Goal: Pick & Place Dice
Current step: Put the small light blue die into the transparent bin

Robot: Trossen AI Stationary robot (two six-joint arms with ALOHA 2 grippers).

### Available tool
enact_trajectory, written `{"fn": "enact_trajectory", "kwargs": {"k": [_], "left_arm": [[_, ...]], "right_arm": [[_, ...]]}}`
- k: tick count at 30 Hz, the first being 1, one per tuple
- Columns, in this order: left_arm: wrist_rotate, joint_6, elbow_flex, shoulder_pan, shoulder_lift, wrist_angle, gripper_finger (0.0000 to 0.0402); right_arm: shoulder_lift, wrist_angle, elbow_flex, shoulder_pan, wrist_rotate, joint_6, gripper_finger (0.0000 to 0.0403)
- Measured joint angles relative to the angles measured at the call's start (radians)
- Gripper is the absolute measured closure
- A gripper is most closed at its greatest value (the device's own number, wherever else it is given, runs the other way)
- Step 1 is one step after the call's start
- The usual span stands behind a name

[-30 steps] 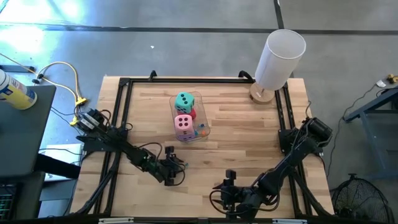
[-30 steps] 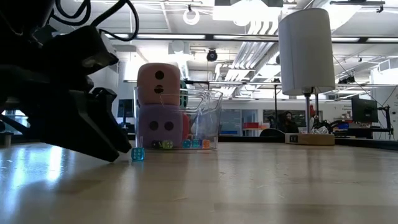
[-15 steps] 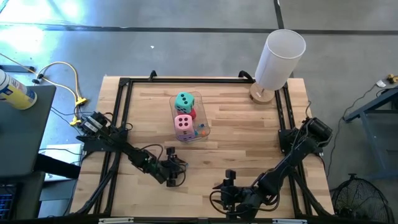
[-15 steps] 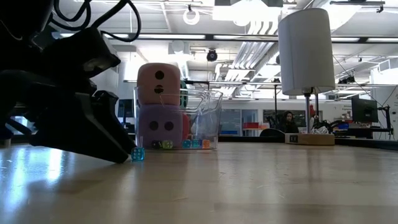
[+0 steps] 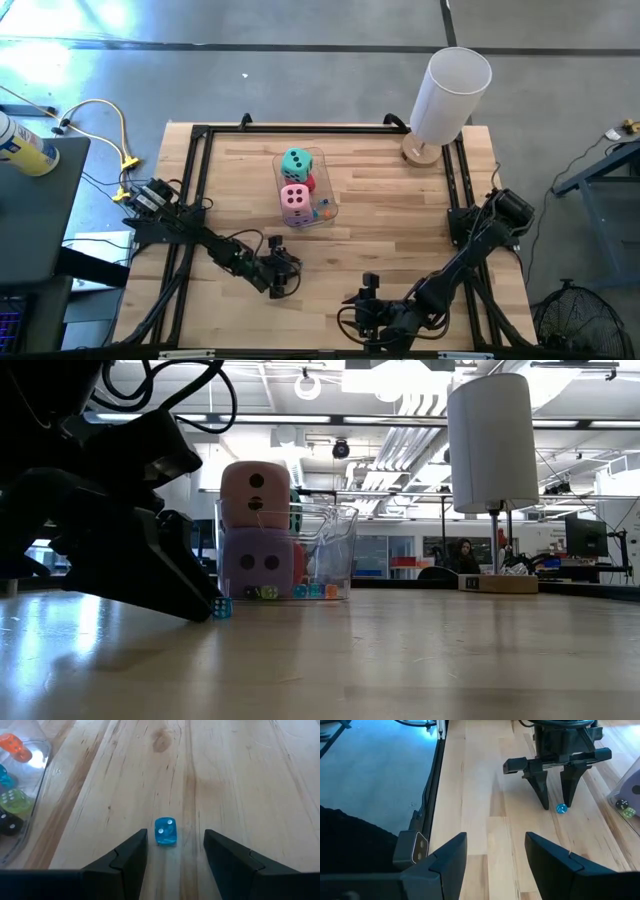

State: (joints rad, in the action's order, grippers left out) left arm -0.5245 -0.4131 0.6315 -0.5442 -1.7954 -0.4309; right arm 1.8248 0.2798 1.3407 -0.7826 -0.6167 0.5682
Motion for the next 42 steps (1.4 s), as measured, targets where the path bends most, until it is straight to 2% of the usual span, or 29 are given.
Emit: {"fn": "enact_trajectory", "kwargs": {"k": [10, 21, 25, 34, 42], "left_arm": [[0.004, 0.000, -0.001, -0.001, -0.001, 0.002, 0.0222], [0.017, 0.001, -0.001, -0.002, -0.002, 0.002, 0.0316], [0.012, 0.001, -0.001, -0.002, -0.002, 0.003, 0.0333], [0.022, -0.030, -0.002, -0.016, -0.002, 0.004, 0.0333], [0.012, -0.083, -0.002, -0.043, -0.003, 0.007, 0.0281]], "right_arm": [[0.000, 0.000, 0.000, 0.000, 0.000, 0.003, 0.0211], [0.000, 0.000, 0.000, 0.000, 0.018, 0.003, 0.0211], [0.000, 0.000, 0.000, 0.000, 0.018, 0.003, 0.0211], [0.000, 0.000, 0.000, 0.000, 0.018, 0.003, 0.0211], [0.000, 0.000, 0.000, 0.000, 0.018, 0.003, 0.0211]]}}
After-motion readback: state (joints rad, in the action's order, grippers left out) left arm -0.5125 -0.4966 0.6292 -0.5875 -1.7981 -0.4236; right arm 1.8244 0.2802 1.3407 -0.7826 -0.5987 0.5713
